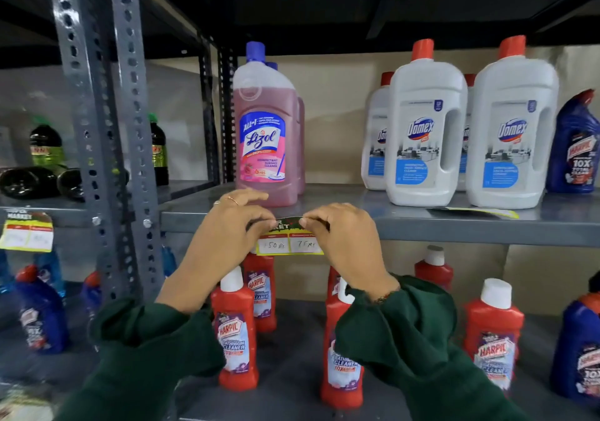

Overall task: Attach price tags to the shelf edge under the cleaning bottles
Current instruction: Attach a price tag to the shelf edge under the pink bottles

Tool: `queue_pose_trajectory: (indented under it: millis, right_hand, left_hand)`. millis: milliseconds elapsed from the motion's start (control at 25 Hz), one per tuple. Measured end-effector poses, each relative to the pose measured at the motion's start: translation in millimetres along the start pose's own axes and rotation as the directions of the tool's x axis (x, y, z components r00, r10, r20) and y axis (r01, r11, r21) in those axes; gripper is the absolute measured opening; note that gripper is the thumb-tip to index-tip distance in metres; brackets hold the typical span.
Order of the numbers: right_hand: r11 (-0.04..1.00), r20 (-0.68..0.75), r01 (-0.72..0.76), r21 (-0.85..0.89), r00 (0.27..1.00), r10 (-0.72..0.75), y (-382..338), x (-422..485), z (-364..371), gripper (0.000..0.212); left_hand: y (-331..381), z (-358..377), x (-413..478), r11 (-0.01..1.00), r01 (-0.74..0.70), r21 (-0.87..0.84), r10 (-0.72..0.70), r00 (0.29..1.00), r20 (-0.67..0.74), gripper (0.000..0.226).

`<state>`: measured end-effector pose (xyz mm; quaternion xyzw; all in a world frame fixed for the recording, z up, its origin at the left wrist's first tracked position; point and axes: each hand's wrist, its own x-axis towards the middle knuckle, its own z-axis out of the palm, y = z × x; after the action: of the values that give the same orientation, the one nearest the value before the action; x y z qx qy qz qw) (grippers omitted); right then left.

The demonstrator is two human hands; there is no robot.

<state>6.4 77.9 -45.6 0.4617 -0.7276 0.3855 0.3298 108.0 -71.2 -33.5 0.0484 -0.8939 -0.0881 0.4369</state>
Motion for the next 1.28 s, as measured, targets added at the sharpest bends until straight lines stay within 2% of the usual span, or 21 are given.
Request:
queue_pose_trajectory:
  millis: [200,480,760,1280]
  right_hand:
    - [1.0,-0.02,0.011,-0.012,1.0,-0.012,-14,-5,21,0.011]
    - [0.998,-0.025,-0.052,-0.04,0.998,0.051,-19,-5,23,0.013]
    - [0.99,-0.058,-0.079,-0.118,0.996,0.072,-21,-6,32,0.014]
    - [0.979,-0.235,-0.112,-0.168,0.97,0.071,-24,2,37,0.014]
  left_hand:
    - [-18,7,-10,1.0,0.019,0.004,-0.019,0.999,0.031,0.009]
    - [-21,10,-14,0.995,0.03,-0.092,-0.034,0.998,-0.046,0.007]
    - [-25,13,-13,0.994,0.01,-0.107,-0.02,0.996,-0.091,0.011]
    - [-23,16,-3,1.0,0.0,-0.026,-0.005,0.978,-0.208,0.009]
